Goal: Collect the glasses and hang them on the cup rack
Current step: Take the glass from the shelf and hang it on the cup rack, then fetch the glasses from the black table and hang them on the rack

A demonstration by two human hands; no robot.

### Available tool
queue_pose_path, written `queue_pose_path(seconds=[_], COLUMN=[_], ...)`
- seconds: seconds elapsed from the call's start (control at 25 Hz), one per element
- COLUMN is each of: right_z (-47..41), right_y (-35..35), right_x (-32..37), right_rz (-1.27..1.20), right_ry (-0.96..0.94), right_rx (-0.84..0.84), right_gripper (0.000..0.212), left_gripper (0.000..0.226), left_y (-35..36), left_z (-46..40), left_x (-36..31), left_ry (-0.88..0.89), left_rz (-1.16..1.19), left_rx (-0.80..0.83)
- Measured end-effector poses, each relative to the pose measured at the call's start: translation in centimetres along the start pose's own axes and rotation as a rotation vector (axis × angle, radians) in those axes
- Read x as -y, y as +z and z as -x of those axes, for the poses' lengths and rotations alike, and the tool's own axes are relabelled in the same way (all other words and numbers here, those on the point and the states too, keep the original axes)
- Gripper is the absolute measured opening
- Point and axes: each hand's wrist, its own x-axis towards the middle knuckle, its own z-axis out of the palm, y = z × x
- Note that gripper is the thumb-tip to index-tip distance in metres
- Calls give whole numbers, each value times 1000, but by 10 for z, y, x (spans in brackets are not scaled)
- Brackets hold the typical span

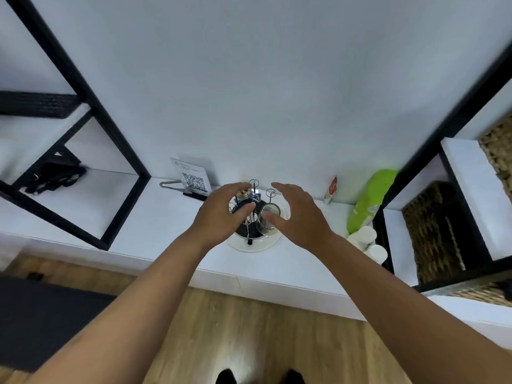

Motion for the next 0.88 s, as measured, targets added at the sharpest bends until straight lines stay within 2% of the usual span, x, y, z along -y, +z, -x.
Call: queue_pose_path(seconds=[0.4, 0.68, 0.88], right_z=[46, 106, 159], right_y=[-90, -121, -173], right_x=[87, 147, 172], right_rz=[-38, -50, -5], right_ry=[-6, -9, 34], right_rx=[-151, -280, -378], right_gripper=[66, 64, 64], left_gripper=[50, 56, 57], left_y=[-86, -133, -149], left_z=[40, 82, 103], left_x=[-87, -135, -185], left_ry=[129, 299, 422], left_rz=[36, 0, 15], left_rx=[7, 9, 48])
